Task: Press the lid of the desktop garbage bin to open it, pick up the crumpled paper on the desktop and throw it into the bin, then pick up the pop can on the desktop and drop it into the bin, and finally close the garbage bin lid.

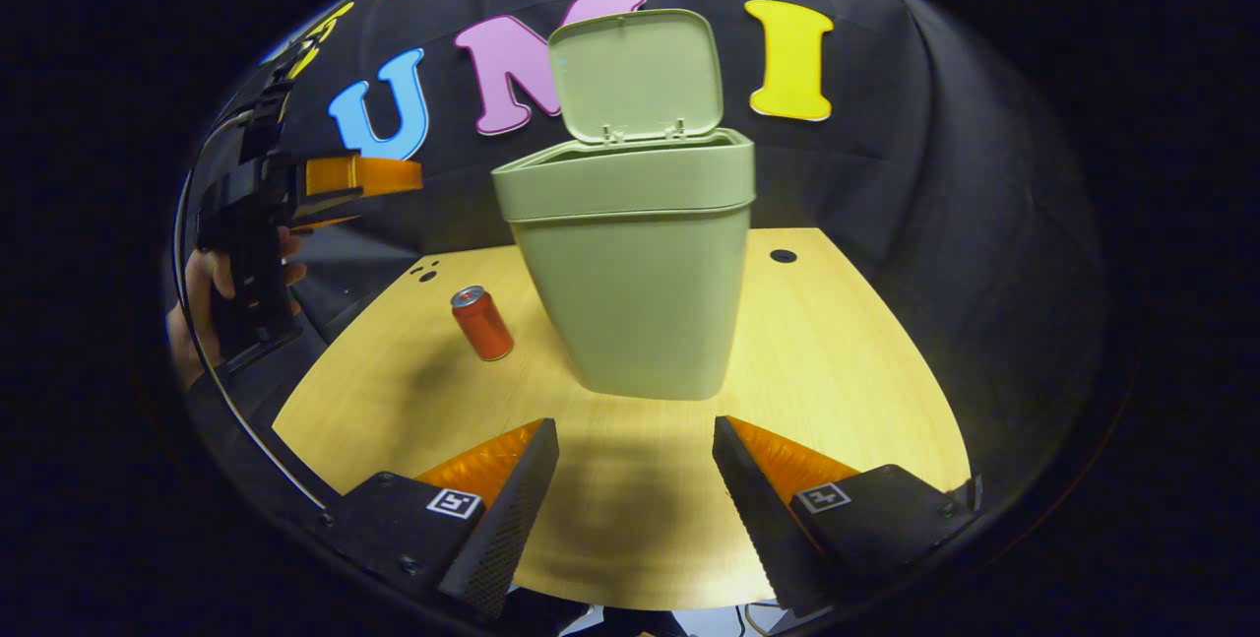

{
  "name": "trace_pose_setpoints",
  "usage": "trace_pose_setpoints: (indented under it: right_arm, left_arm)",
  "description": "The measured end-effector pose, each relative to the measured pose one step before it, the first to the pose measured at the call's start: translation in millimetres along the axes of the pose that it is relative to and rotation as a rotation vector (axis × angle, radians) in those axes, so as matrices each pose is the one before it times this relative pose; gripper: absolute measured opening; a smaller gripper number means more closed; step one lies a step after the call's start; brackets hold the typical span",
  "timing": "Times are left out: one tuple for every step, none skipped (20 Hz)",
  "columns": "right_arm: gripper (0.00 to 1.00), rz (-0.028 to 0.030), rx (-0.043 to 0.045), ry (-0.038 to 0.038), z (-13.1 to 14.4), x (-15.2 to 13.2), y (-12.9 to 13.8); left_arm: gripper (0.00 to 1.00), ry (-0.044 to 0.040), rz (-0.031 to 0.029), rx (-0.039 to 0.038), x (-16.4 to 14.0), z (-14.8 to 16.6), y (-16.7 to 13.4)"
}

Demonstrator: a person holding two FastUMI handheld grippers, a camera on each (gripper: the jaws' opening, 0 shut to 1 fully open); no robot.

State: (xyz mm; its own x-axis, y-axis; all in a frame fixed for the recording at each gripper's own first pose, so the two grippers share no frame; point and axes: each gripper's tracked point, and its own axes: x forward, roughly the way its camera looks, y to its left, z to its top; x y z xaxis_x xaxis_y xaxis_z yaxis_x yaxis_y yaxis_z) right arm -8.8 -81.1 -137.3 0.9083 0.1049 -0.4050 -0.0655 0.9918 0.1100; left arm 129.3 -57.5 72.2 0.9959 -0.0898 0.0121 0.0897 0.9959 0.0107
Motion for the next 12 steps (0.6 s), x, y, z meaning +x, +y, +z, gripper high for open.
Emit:
trace_pose_setpoints:
  right_arm:
    - [0.99,0.01602,-0.01005,0.00505,-0.59,4.05,8.90]
    - [0.99,0.01620,-0.01107,0.00453,0.33,5.25,9.23]
    - [0.99,0.01612,-0.01305,0.00197,0.26,5.12,9.92]
    - [0.99,0.01457,-0.01470,0.00240,0.73,6.20,9.61]
    - [0.99,0.01454,-0.01453,0.00386,0.15,5.81,9.13]
    - [0.99,0.01254,-0.01125,0.00199,1.14,5.98,9.25]
    - [0.99,0.01127,-0.00845,-0.00085,1.71,6.25,8.78]
    - [1.00,0.01056,-0.00679,0.00084,1.74,6.33,8.59]
    - [0.99,0.01041,-0.00647,0.00230,0.91,7.07,9.10]
    - [0.99,0.00957,-0.00754,0.00239,1.24,7.86,8.78]
    - [0.99,0.00822,-0.00950,-0.00140,2.33,7.84,7.80]
    - [0.99,0.00743,-0.01156,-0.00219,2.49,7.79,7.71]
  left_arm:
    - [0.99,0.00997,0.03177,-0.00354,-7.76,-6.58,20.26]
    - [0.98,0.00997,0.03254,-0.00287,-8.52,-4.89,18.34]
    - [0.97,0.00748,0.03230,-0.00180,-6.16,-6.68,20.74]
    - [0.96,0.00881,0.02760,-0.00233,-8.56,-6.11,19.32]
    - [0.96,0.01161,0.02537,-0.00241,-6.93,-7.48,14.74]
    - [0.96,0.00858,0.02379,-0.00449,-5.91,-5.40,13.51]
    - [0.96,0.00616,0.01814,-0.00659,-5.02,-6.50,12.56]
    - [0.96,0.00864,0.01690,-0.00777,-5.15,-5.83,12.72]
    - [0.96,0.00924,0.01801,-0.00603,-3.41,-7.33,11.50]
    - [0.98,0.00849,0.01703,-0.00498,-3.63,-5.47,11.40]
    - [0.96,0.00738,0.01482,-0.00514,-3.12,-5.51,8.40]
    - [0.96,0.00739,0.01361,-0.00566,-2.73,-4.86,9.05]
